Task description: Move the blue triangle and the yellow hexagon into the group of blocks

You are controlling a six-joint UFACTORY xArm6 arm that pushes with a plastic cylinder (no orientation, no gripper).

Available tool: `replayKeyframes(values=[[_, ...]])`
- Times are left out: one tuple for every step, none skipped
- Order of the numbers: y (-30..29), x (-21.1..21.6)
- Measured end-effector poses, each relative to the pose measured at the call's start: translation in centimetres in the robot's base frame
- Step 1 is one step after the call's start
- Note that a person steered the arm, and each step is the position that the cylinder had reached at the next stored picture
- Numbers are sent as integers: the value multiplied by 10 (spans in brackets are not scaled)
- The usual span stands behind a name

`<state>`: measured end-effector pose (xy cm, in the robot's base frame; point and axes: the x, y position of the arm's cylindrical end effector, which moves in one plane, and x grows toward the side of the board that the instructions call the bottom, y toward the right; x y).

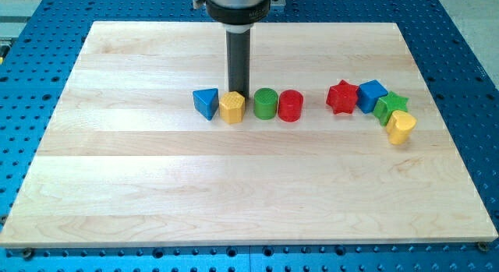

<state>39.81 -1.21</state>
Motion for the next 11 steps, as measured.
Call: replayKeyframes(values=[[78,15],[152,15],[131,12],[73,-33],[11,-55],[-47,-39],[-58,2],[-61,-2],[-112,17],[-82,33],[-8,33]])
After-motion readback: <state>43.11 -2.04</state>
